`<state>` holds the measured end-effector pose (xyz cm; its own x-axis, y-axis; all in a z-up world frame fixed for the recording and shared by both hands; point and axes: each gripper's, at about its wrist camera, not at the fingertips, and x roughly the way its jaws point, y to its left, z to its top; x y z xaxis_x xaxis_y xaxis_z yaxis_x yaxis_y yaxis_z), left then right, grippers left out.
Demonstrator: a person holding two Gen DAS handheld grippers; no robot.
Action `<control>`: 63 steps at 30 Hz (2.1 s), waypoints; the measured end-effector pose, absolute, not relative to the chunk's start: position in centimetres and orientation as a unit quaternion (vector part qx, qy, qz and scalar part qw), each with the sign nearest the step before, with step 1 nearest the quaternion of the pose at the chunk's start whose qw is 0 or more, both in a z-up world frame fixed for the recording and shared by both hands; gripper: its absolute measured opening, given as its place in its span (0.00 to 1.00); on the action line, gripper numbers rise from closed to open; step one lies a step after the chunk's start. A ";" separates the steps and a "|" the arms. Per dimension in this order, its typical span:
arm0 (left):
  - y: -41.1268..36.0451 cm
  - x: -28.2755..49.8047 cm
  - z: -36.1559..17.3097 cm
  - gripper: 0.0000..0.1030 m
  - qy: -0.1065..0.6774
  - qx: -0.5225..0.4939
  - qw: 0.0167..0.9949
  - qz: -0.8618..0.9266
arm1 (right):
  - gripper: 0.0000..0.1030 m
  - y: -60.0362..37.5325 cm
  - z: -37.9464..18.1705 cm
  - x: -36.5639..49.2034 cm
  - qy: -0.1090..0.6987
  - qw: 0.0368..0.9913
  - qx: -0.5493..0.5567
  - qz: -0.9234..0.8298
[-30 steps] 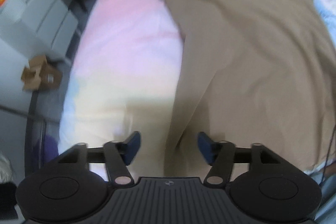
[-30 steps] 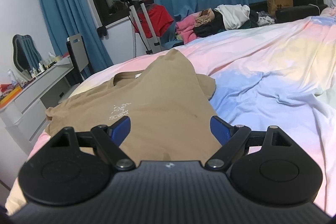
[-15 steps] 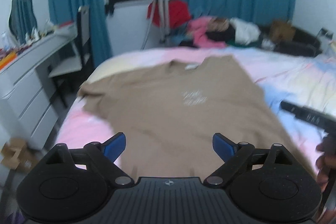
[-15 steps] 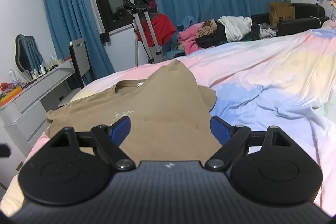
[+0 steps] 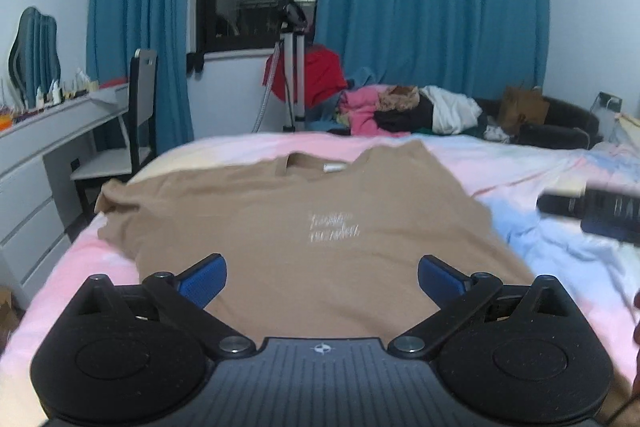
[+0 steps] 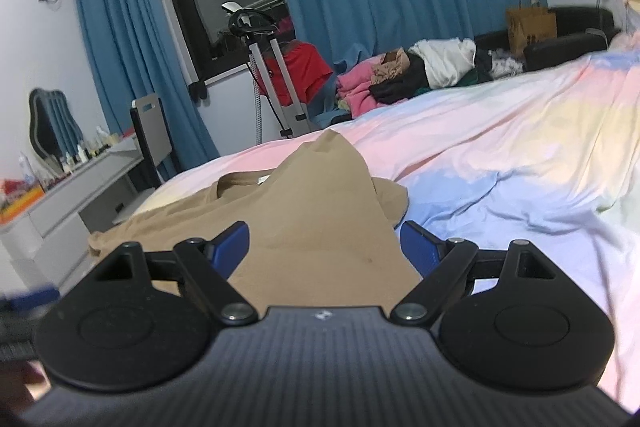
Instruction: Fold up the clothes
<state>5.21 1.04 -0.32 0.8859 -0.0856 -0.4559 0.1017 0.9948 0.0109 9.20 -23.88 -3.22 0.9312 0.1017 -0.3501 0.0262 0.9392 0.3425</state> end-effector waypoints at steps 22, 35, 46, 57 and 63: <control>3.1 10.0 -7.9 1.00 0.322 -0.080 0.942 -0.059 | 0.11 -32.2 -13.6 31.9 0.279 0.892 0.356 0.015; 3.2 9.9 -7.6 1.00 0.298 -0.069 0.950 -0.064 | 0.07 -36.7 -8.0 26.6 0.139 0.917 0.346 -0.143; 3.1 9.3 -7.2 1.00 0.286 -0.052 0.954 -0.066 | 0.09 -41.0 -11.7 22.6 0.211 0.857 0.463 -0.080; 3.0 9.4 -7.5 1.00 0.290 -0.055 0.952 -0.074 | 0.69 -41.6 -10.8 23.4 0.174 0.864 0.467 -0.064; 2.6 9.8 -8.0 1.00 0.296 -0.054 0.950 -0.086 | 0.66 -42.1 -10.6 27.9 0.191 0.894 0.404 -0.030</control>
<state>9.77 2.65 -8.02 0.8107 -0.1946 -0.5522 0.1303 0.9795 -0.1539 27.94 -42.10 -10.63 0.9255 0.1014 -0.3650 0.2071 0.6714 0.7116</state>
